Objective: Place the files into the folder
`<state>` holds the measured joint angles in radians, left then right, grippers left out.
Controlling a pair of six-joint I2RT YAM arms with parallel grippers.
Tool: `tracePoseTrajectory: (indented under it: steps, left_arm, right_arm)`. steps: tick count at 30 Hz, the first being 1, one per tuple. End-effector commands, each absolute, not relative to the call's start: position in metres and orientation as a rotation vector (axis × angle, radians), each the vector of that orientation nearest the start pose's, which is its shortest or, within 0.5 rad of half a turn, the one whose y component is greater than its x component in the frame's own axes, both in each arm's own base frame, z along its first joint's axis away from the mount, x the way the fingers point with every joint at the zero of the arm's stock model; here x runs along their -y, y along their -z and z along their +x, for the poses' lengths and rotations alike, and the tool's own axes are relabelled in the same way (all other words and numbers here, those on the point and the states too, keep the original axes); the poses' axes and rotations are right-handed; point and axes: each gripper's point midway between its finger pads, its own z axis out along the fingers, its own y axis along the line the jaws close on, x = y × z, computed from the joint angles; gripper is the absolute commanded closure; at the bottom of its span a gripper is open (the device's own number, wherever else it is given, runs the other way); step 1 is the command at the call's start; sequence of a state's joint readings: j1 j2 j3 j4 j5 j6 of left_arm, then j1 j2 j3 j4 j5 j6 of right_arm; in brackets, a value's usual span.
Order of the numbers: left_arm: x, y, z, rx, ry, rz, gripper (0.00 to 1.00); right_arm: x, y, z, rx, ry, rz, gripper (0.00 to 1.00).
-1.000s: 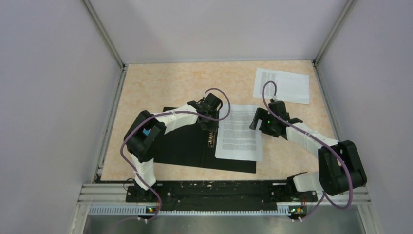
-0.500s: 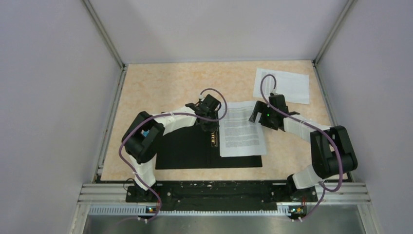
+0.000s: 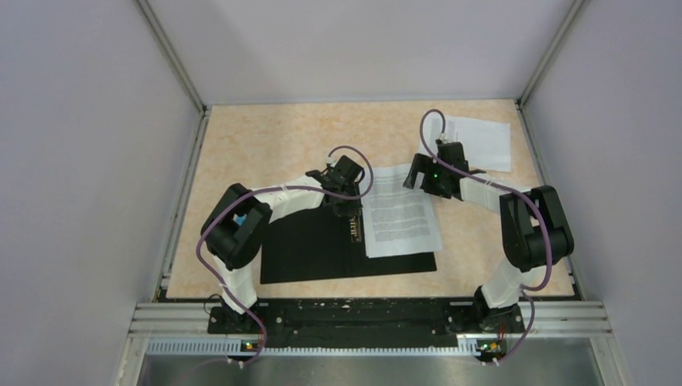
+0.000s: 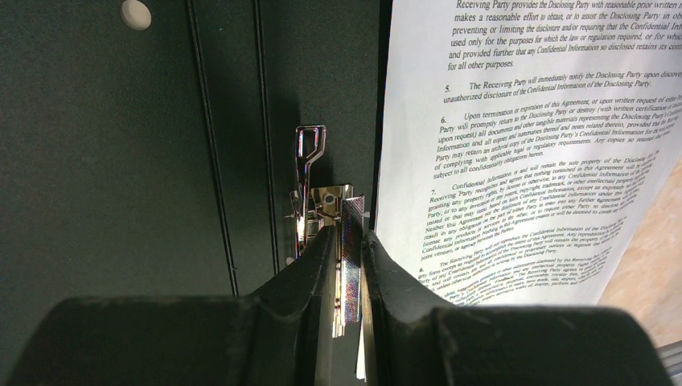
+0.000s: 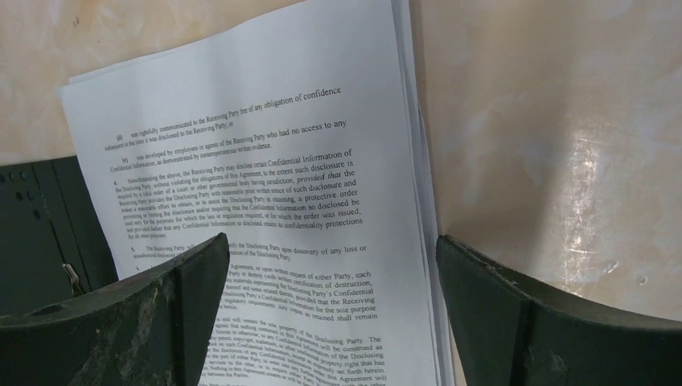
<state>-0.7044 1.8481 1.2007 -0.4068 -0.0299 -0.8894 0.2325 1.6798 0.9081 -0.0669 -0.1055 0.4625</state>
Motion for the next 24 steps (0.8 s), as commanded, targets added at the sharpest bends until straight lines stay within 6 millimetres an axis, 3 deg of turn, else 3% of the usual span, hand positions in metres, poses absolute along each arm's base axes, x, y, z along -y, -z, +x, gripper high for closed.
tracePoseTrajectory:
  steps: [1, 11, 24]
  left_arm:
    - [0.290, -0.026, 0.310, -2.702, 0.466, -0.321, 0.83]
    - [0.296, -0.021, 0.312, -2.709, 0.490, -0.341, 0.84]
    - [0.296, -0.019, 0.311, -2.715, 0.488, -0.322, 0.85]
  right_arm:
    - [-0.142, -0.043, 0.387, -2.439, -0.535, 0.175, 0.01]
    - [-0.154, -0.048, 0.369, -2.465, -0.578, 0.126, 0.01]
    - [-0.163, -0.055, 0.361, -2.471, -0.614, 0.092, 0.01]
